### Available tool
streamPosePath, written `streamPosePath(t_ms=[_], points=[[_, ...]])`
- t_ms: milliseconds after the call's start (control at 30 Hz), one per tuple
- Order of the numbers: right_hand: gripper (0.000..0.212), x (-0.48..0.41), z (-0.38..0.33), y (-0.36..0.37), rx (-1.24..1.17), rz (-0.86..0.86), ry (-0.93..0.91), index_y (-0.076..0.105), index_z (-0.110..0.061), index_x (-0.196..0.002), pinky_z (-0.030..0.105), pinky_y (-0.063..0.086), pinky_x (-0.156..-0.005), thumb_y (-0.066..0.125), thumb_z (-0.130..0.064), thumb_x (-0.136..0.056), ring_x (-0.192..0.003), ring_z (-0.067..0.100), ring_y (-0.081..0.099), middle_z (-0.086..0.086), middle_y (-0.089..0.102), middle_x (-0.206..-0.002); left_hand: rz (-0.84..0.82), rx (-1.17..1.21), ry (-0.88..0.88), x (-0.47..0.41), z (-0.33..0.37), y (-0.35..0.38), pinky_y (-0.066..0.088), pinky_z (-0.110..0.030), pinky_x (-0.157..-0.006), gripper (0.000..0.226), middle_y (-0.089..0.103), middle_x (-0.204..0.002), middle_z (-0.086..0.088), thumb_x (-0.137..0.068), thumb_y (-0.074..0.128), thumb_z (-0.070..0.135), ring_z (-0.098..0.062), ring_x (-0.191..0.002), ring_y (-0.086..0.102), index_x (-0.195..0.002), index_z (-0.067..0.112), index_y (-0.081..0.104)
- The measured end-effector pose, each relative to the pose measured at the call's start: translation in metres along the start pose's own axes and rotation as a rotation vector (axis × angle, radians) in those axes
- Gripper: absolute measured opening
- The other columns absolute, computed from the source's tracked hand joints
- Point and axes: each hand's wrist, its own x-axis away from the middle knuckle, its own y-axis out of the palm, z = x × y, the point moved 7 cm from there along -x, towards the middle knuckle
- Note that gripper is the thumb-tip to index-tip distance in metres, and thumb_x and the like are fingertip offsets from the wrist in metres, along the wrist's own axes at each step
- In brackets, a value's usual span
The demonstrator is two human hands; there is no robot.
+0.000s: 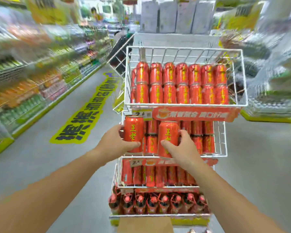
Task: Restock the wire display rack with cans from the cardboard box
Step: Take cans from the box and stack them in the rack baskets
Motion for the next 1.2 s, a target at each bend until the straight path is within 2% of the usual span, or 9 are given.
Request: streamPosePath(t_ms=[133,267,467,600,700,833,967,1067,1200], points=[[0.042,-0.031,-0.045,-0.042,-0.018,0.063,-0.077,0.050,-0.029,-0.111,0.026,0.044,-0.077,0.078,-0.037,-0.081,-0.084,-0.006,0.059,-0.015,0.064,-0.096,0.022,0.018,0.084,-0.028,0.067,-0.014,0.060,-0.028,-0.074,0.043,0.077,-0.094,0.002,-0.068,0.092,0.016,-0.012,-0.079,0.075,-0.102,0.025,0.067],[0.064,-0.078,-0.073,-0.073,-0.006,0.057,-0.113,0.051,-0.026,-0.127,0.037,0.051,-0.092,0.076,-0.051,-0.075,-0.097,0.010,0.065,-0.009,0.067,-0.110,0.095,0.018,0.113,-0.064,0.113,-0.019,0.059,-0.031,-0.081,0.039,0.076,-0.096,0.006,-0.067,0.092,0.025,-0.010,-0.086,0.073,-0.101,0.023,0.072],[0.084,-0.160,-0.098,-0.095,-0.008,0.014,-0.210,0.039,-0.020,-0.150,0.028,0.039,-0.096,0.077,-0.048,-0.081,-0.125,0.016,0.051,-0.004,0.051,-0.142,0.170,0.037,0.059,-0.132,0.146,-0.014,0.060,-0.032,-0.075,0.038,0.076,-0.093,0.003,-0.071,0.091,0.022,-0.017,-0.085,0.074,-0.103,0.022,0.072],[0.079,-0.209,-0.095,-0.083,-0.014,-0.086,-0.158,0.044,-0.013,-0.147,0.023,0.043,-0.079,0.077,-0.044,-0.083,-0.099,0.013,0.051,-0.003,0.056,-0.127,0.184,-0.011,-0.016,-0.175,0.137,-0.006,0.060,-0.026,-0.069,0.037,0.076,-0.092,0.003,-0.069,0.091,0.021,-0.014,-0.085,0.073,-0.100,0.021,0.071],[0.050,-0.235,-0.081,-0.063,0.031,-0.141,-0.087,0.056,-0.019,-0.119,0.028,0.048,-0.082,0.080,-0.040,-0.081,-0.083,0.007,0.057,-0.012,0.062,-0.101,0.164,-0.032,-0.087,-0.197,0.118,0.004,0.062,-0.038,-0.080,0.039,0.078,-0.087,0.003,-0.064,0.092,0.025,-0.015,-0.081,0.075,-0.099,0.019,0.074],[0.051,-0.249,-0.070,-0.044,0.081,-0.177,-0.082,0.044,-0.029,-0.113,0.021,0.042,-0.066,0.079,-0.043,-0.079,-0.078,0.002,0.055,-0.011,0.059,-0.099,0.148,-0.028,-0.112,-0.211,0.101,0.020,0.062,-0.037,-0.078,0.037,0.079,-0.086,0.002,-0.068,0.089,0.018,-0.013,-0.077,0.075,-0.101,0.017,0.073],[0.064,-0.245,-0.069,-0.039,0.156,-0.110,-0.074,0.057,-0.023,-0.122,0.029,0.044,-0.079,0.076,-0.055,-0.069,-0.095,0.017,0.056,-0.001,0.052,-0.114,0.159,-0.063,-0.095,-0.210,0.091,0.033,0.056,-0.025,-0.058,0.029,0.078,-0.084,0.000,-0.072,0.087,0.015,-0.009,-0.068,0.072,-0.096,0.018,0.071],[0.076,-0.246,-0.066,-0.034,0.159,-0.110,-0.078,0.055,-0.027,-0.125,0.035,0.052,-0.090,0.070,-0.063,-0.060,-0.104,0.017,0.060,-0.003,0.060,-0.119,0.158,-0.064,-0.060,-0.208,0.088,0.037,0.061,-0.039,-0.079,0.031,0.079,-0.087,0.001,-0.071,0.088,0.019,-0.013,-0.080,0.075,-0.099,0.017,0.074],[0.070,-0.238,-0.069,-0.036,0.160,-0.108,-0.104,0.045,-0.024,-0.133,0.033,0.048,-0.094,0.074,-0.051,-0.076,-0.116,0.019,0.057,-0.003,0.056,-0.121,0.178,-0.102,-0.007,-0.203,0.092,0.039,0.061,-0.038,-0.081,0.037,0.077,-0.089,0.007,-0.070,0.087,0.023,-0.006,-0.080,0.074,-0.101,0.026,0.067]])
